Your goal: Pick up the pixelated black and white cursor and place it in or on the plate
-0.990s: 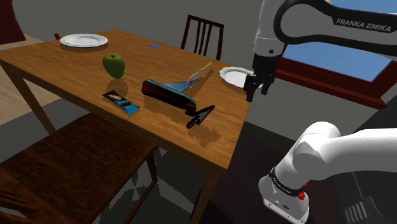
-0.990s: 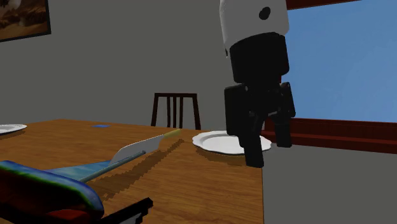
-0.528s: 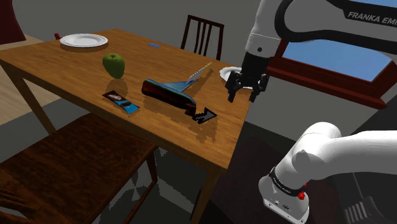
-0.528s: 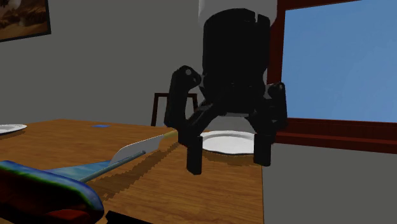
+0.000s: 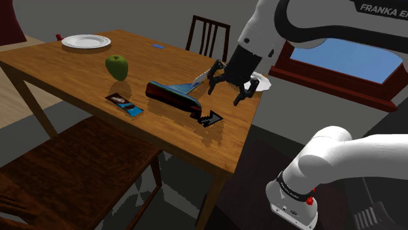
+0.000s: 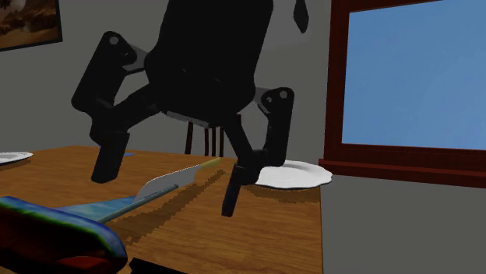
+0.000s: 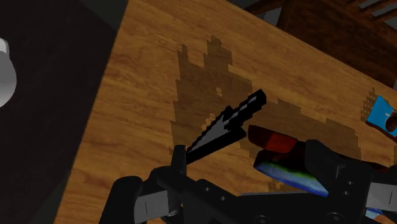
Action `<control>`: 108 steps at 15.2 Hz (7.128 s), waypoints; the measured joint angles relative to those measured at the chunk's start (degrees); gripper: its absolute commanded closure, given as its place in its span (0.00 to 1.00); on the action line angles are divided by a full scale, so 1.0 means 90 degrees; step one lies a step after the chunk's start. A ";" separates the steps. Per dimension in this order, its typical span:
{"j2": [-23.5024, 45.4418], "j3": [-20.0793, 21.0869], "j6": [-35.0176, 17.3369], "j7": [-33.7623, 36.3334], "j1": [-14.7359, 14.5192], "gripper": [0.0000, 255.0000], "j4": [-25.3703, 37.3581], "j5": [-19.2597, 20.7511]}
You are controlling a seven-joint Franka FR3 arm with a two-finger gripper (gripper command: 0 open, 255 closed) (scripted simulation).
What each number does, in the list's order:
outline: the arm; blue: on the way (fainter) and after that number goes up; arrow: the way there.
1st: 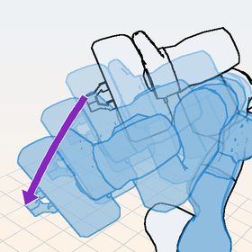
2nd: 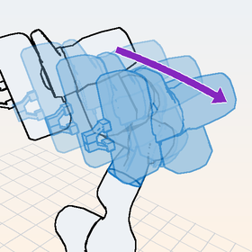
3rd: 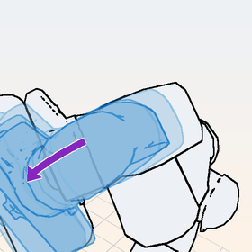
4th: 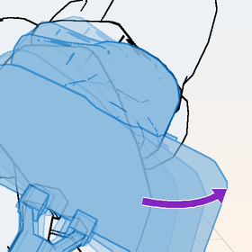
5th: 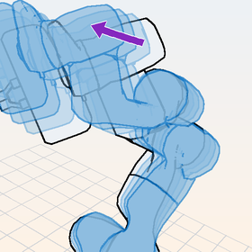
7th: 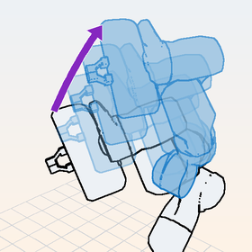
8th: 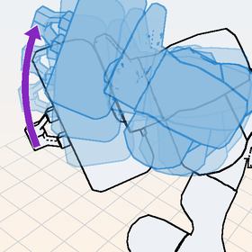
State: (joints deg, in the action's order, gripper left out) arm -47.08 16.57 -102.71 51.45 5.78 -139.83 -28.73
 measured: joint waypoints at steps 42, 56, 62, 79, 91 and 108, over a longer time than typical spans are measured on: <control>0.0029 0.1745 -0.0898 0.4250 0.1305 0.00 -0.0930 -0.0890; 0.0040 0.1774 -0.0952 0.4249 0.1298 1.00 -0.0955 -0.0919; 0.0036 0.1707 -0.0791 0.4289 0.1331 1.00 -0.0805 -0.0839; 0.0076 0.1128 0.0377 0.4446 0.1529 1.00 0.0356 -0.0301; 0.1055 -0.0217 0.0290 0.2766 0.2299 1.00 0.0624 0.0684; 0.3625 -0.1697 0.0388 0.0770 0.3222 1.00 0.2732 0.1616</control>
State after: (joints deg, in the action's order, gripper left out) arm -14.46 1.30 -99.21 58.38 34.78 -115.25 -14.19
